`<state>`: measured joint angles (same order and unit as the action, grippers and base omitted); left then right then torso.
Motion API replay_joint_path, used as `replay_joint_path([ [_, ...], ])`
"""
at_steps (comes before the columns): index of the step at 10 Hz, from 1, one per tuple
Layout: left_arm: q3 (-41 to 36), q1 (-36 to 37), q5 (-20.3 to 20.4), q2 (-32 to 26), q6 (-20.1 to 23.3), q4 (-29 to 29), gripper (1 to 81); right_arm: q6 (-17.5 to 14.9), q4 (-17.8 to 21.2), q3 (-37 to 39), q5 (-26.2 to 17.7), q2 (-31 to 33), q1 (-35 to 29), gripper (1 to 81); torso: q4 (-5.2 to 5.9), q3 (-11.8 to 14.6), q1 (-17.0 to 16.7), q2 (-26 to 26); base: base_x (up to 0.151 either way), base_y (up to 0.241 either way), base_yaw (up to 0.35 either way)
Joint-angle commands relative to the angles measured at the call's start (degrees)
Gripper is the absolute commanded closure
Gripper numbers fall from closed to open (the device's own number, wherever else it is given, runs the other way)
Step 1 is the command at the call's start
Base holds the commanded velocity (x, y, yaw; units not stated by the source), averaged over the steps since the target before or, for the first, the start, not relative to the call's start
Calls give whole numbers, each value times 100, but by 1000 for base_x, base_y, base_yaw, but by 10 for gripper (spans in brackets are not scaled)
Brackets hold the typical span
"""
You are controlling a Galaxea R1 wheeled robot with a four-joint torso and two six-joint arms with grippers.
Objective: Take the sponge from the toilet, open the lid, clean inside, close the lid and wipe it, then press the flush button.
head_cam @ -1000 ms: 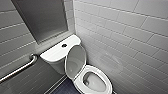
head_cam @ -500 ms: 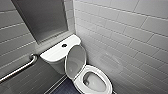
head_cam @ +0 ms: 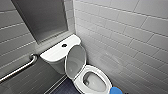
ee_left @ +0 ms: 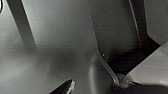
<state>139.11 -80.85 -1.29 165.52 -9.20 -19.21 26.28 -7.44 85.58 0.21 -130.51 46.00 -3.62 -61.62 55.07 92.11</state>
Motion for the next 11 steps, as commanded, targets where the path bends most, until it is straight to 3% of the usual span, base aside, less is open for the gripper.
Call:
replay_joint_path([
  [1,-15,-6,-407,-37,-11,119,10,378,-56,-51,-829,-48,-1175,811,0,0,0,0,0,0,0],
  [3,161,-24,-416,104,-11,119,10,430,-30,292,-1031,-311,-1544,811,0,0,0,-2,0,0,0],
  [4,257,-32,-416,157,-11,119,10,535,-30,353,-1127,-399,-1772,811,0,-296,0,-2,0,0,0],
  [6,345,-41,-416,183,-11,181,10,589,-39,406,-1180,-575,-2080,811,0,-549,0,-2,0,0,0],
  [7,345,-50,-416,192,-11,190,10,606,-47,441,-1225,-637,-2194,811,0,-291,0,-2,0,0,0],
  [10,345,-59,-416,210,-11,190,10,711,-56,634,-1418,-917,-2484,811,0,-494,4,-7,0,0,0],
  [11,345,-59,-416,210,-11,190,10,738,-74,704,-1427,-1031,-2546,811,133,-490,4,-9,0,0,0],
])
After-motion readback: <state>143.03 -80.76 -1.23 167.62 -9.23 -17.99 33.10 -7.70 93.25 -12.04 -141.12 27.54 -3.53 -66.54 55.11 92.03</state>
